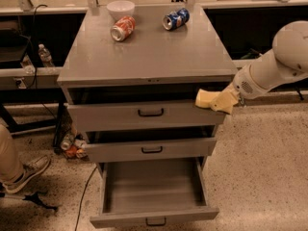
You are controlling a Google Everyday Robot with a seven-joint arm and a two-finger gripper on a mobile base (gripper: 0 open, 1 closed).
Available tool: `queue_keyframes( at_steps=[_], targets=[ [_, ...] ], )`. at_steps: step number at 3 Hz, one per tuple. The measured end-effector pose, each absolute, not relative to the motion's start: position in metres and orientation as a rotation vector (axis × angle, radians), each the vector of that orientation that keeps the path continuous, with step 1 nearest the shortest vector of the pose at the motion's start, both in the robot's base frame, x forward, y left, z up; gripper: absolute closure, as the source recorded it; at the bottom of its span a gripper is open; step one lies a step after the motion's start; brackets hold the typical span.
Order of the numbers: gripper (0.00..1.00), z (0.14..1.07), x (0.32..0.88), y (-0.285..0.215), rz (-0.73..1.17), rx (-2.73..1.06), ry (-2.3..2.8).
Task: Place sponge into bottom drawer
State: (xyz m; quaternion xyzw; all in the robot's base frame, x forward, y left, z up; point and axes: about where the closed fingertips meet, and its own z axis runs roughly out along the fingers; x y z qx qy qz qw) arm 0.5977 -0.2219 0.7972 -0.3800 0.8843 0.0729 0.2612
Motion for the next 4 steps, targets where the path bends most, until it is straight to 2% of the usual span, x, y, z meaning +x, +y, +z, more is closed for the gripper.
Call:
queue_keyframes(
  at_steps=[2, 4],
  targets=[
    [1.0, 0.779, 0.592, -0.22, 0.21, -1.057, 2.416],
    [1.0, 0.629, 0.526, -0.178, 0.534, -1.179, 2.397]
  ],
)
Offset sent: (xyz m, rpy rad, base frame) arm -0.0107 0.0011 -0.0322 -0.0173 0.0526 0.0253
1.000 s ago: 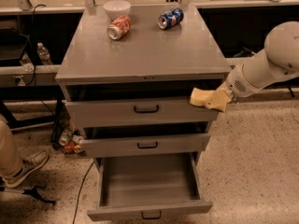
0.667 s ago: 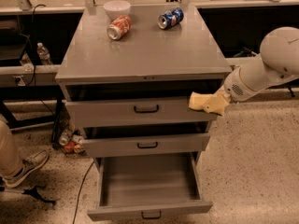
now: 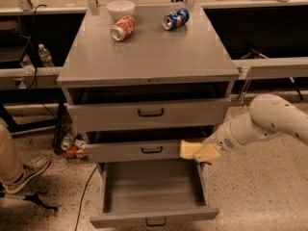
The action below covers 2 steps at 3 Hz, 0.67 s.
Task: Place sponge into bottom drawer
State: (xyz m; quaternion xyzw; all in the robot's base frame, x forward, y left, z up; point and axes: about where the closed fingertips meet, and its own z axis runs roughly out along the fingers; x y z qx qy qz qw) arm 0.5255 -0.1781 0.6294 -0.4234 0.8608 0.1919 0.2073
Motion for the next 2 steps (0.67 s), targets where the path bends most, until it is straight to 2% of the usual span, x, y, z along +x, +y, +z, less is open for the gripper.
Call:
queue_keyframes(
  at_steps=[2],
  targets=[
    [1.0, 0.6, 0.512, -0.174, 0.553, -1.207, 2.402]
  ],
)
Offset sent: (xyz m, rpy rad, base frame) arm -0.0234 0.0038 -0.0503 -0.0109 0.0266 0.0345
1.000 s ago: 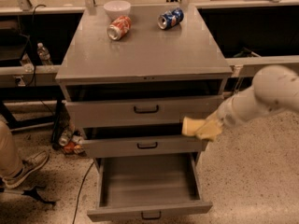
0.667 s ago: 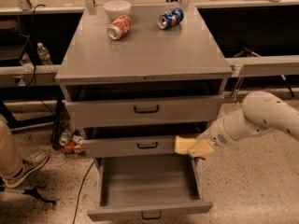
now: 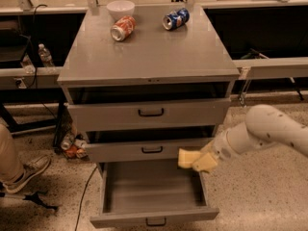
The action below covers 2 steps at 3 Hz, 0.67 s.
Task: Place sponge into bottom drawer
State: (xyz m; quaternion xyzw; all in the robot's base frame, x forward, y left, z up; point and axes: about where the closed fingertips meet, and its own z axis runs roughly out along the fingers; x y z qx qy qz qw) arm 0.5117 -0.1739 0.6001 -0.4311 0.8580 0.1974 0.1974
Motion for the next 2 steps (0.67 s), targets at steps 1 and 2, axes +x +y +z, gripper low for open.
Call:
queue_keyframes(
  at_steps=[1, 2],
  targets=[
    [1.0, 0.539, 0.486, -0.163, 0.598, -1.235, 2.348],
    [1.0, 0.47, 0.487, -0.135, 0.672, -1.227, 2.239]
  ],
)
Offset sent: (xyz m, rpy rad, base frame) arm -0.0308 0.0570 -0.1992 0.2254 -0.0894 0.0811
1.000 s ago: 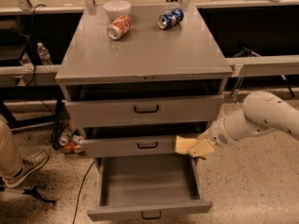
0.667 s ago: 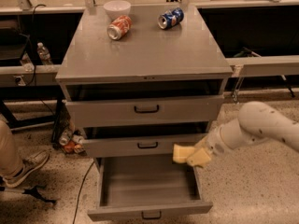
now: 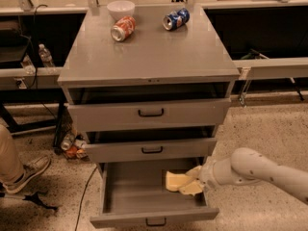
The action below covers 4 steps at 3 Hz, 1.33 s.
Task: Place sponge into bottom drawer
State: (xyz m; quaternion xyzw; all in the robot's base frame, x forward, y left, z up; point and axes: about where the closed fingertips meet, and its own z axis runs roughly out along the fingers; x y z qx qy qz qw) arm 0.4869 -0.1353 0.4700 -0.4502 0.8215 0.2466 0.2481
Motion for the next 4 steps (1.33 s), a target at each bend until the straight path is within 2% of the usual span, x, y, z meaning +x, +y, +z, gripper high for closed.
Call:
queue_keyframes(
  at_steps=[2, 4],
  targets=[
    [1.0, 0.358, 0.501, -0.081, 0.854, -1.187, 2.148],
    [1.0, 0.335, 0.517, -0.088, 0.801, -1.181, 2.122]
  ],
)
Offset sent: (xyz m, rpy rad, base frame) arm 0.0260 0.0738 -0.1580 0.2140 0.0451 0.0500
